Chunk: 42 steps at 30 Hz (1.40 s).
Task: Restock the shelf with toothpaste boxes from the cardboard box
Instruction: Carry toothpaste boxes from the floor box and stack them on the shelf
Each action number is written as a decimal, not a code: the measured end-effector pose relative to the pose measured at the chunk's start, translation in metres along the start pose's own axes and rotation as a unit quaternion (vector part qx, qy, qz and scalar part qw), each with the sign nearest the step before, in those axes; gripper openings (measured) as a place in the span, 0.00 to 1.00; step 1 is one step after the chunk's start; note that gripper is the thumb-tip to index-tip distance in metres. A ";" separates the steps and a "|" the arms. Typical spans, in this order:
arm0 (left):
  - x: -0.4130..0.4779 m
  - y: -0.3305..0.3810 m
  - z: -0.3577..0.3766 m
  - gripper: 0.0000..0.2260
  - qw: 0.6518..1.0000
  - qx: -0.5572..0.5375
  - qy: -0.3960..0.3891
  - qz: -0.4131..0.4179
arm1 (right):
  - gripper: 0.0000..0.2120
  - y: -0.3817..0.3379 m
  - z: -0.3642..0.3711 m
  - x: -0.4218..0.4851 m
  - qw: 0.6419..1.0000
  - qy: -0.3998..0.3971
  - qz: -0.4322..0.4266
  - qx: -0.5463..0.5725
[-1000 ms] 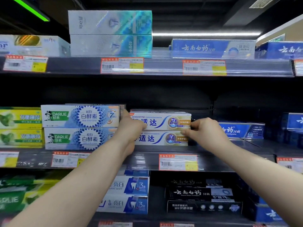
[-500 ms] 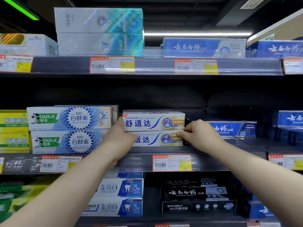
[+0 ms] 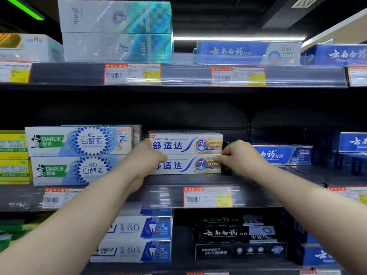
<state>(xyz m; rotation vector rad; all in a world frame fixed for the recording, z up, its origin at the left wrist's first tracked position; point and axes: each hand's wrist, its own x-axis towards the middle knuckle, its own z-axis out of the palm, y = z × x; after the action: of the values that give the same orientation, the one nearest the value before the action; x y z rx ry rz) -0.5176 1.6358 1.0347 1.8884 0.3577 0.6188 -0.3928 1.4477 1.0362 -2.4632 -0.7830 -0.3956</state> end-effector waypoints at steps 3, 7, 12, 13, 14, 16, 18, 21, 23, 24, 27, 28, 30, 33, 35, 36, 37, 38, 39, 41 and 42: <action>0.007 0.002 0.003 0.15 1.000 -0.006 0.004 -0.015 | 0.18 0.000 0.000 0.010 1.000 -0.008 0.007 -0.014; 0.017 0.003 0.007 0.15 0.999 -0.014 0.002 -0.029 | 0.15 0.002 0.001 0.022 1.000 -0.020 0.016 -0.017; 0.028 -0.003 0.011 0.21 1.000 -0.013 0.003 -0.022 | 0.13 0.005 0.007 0.032 0.999 -0.025 0.028 -0.001; 0.029 -0.003 0.012 0.21 1.000 -0.018 0.003 -0.021 | 0.14 0.006 0.008 0.033 0.999 -0.026 0.029 0.001; 0.029 -0.004 0.013 0.21 1.000 -0.024 0.003 -0.020 | 0.14 0.006 0.008 0.034 0.999 -0.027 0.029 0.002; 0.031 -0.006 0.014 0.21 0.999 -0.042 0.000 -0.017 | 0.14 0.006 0.008 0.034 0.999 -0.031 0.026 -0.006; 0.031 -0.006 0.015 0.24 0.999 -0.045 0.000 -0.010 | 0.13 0.007 0.006 0.032 0.999 -0.036 0.022 -0.018; 0.029 -0.006 0.016 0.33 1.000 -0.016 0.013 -0.003 | 0.14 0.006 0.004 0.027 0.999 -0.039 0.014 -0.031; 0.027 -0.006 0.017 0.33 0.999 0.015 0.031 0.015 | 0.16 0.006 0.001 0.022 0.999 -0.032 0.012 -0.034; 0.025 -0.005 0.017 0.34 0.999 0.029 0.037 0.028 | 0.16 0.005 -0.001 0.019 0.999 -0.027 0.012 -0.036; 0.015 -0.003 0.016 0.39 0.994 0.068 0.047 0.075 | 0.15 0.000 -0.009 0.006 0.999 -0.010 0.011 -0.050; 0.009 -0.002 0.015 0.37 0.990 0.081 0.057 0.098 | 0.15 -0.002 -0.012 0.000 0.999 0.001 0.009 -0.048; -0.005 -0.001 0.013 0.30 0.978 0.104 0.082 0.159 | 0.15 -0.007 -0.018 -0.013 0.999 0.027 0.005 -0.031; -0.027 -0.004 0.010 0.19 0.964 0.099 0.098 0.227 | 0.21 -0.011 -0.027 -0.039 0.999 0.037 0.012 -0.006; -0.039 -0.011 0.008 0.15 0.963 0.071 0.077 0.248 | 0.24 -0.011 -0.032 -0.059 0.999 0.041 0.025 0.002; -0.046 -0.014 0.009 0.14 0.965 0.047 0.053 0.253 | 0.24 -0.009 -0.033 -0.070 0.999 0.048 0.025 0.007; -0.055 -0.017 0.011 0.13 0.967 0.022 0.024 0.254 | 0.24 -0.007 -0.034 -0.083 0.998 0.053 0.024 0.010; -0.064 -0.020 0.014 0.12 0.969 -0.001 -0.004 0.249 | 0.24 -0.006 -0.035 -0.098 0.998 0.058 0.028 0.011; -0.074 -0.023 0.018 0.11 0.970 -0.017 -0.031 0.242 | 0.24 -0.004 -0.035 -0.113 0.997 0.061 0.036 0.006; -0.088 -0.033 0.031 0.12 0.969 -0.027 -0.089 0.227 | 0.24 0.002 -0.037 -0.143 0.996 0.061 0.061 -0.013; -0.094 -0.039 0.040 0.14 0.968 -0.021 -0.123 0.217 | 0.24 0.006 -0.037 -0.158 0.995 0.054 0.077 -0.021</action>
<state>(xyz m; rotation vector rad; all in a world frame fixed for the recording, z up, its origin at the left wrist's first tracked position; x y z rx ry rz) -0.5704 1.5719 0.9633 1.9883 -0.2361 0.6611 -0.5189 1.3516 0.9989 -2.4967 -0.5418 -0.4867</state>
